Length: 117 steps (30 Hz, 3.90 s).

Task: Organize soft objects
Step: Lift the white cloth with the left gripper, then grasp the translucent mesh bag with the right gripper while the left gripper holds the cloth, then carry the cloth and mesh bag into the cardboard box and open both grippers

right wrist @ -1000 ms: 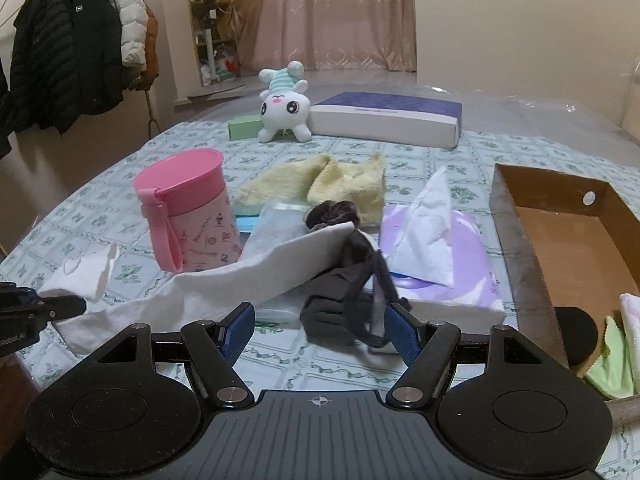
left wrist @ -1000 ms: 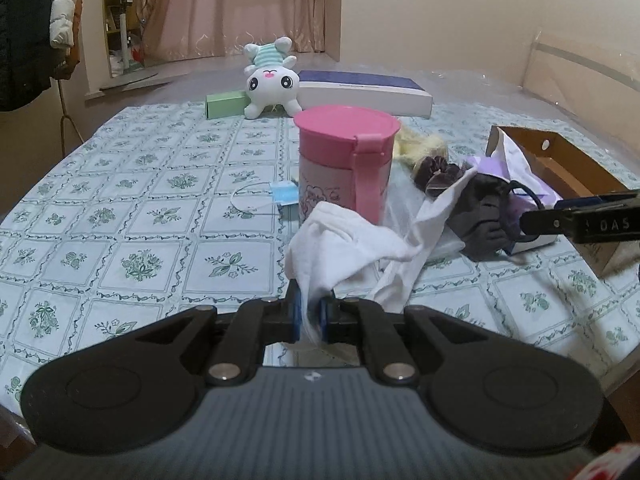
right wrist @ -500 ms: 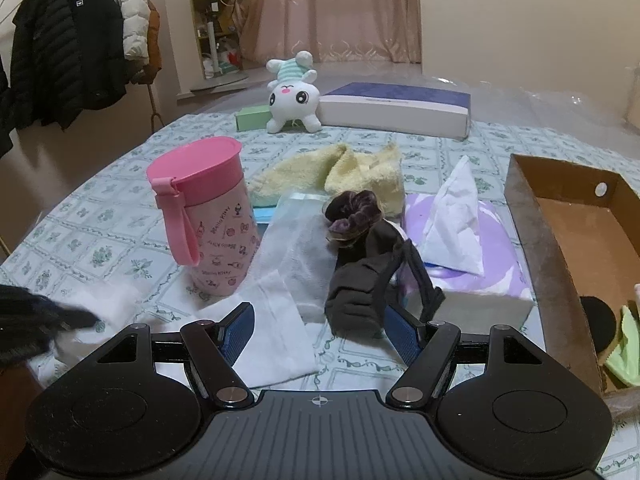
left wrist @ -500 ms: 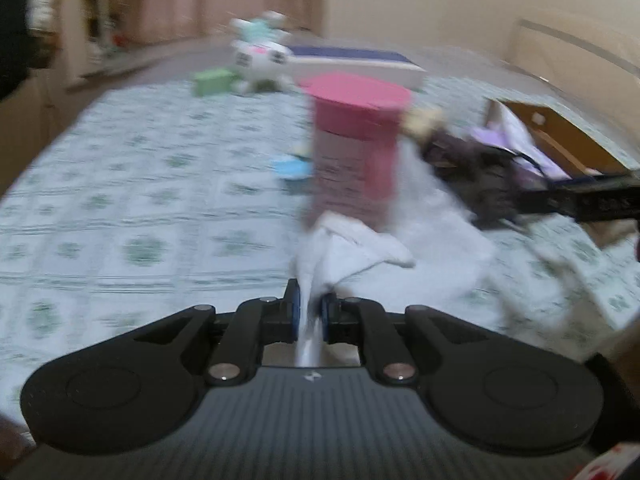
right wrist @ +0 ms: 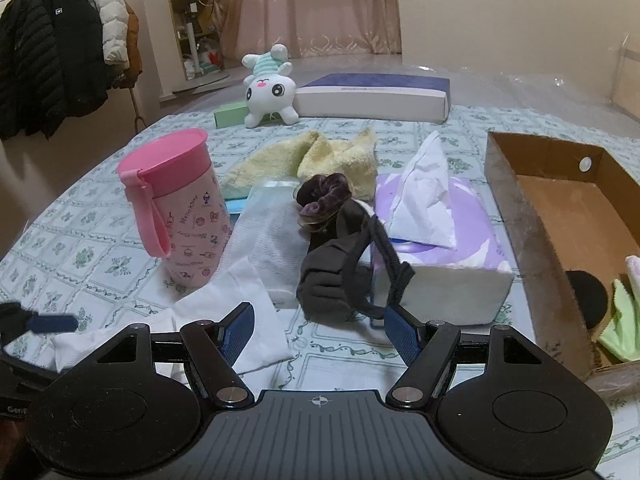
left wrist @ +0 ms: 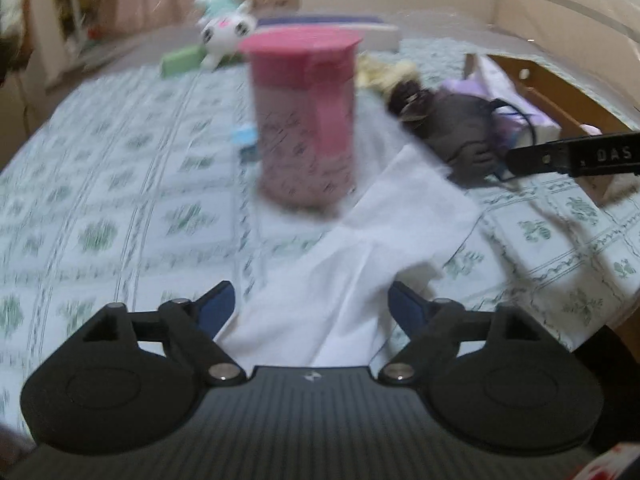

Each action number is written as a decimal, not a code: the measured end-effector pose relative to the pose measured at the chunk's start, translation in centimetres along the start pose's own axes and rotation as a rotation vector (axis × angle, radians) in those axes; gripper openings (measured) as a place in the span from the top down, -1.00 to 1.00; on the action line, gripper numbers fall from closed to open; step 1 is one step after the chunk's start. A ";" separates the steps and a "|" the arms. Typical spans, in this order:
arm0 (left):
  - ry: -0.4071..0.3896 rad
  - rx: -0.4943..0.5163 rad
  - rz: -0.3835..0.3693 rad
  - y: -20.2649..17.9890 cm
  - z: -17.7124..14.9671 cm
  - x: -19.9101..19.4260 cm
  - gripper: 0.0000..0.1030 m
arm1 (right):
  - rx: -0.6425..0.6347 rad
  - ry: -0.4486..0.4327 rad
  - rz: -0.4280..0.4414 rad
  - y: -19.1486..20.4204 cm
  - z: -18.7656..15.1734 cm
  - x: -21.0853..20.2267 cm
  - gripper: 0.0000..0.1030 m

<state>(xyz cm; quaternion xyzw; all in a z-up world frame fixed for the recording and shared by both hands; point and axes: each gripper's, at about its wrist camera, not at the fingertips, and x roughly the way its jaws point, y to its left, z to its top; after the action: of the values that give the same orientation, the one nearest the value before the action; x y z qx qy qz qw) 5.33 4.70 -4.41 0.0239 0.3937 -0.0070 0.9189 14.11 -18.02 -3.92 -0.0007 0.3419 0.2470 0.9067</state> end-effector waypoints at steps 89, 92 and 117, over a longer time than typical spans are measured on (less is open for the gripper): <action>-0.152 -0.042 -0.152 -1.8 3.5 -6.4 0.84 | -0.152 -0.078 -0.040 4.0 -1.7 -8.9 0.99; -0.169 -0.011 -0.184 -3.6 4.6 -7.0 0.84 | -0.122 -0.106 -0.058 2.7 -1.5 -10.8 0.99; -0.188 0.091 -0.532 -23.5 19.1 0.2 0.84 | 0.115 -0.171 -0.315 -16.8 3.2 -16.5 0.99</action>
<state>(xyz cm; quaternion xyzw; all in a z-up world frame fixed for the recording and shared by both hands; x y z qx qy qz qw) 18.56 -19.75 7.73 -0.0399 0.2986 -0.2675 0.9153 13.00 -39.66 5.92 0.0188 0.2728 0.0812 0.9585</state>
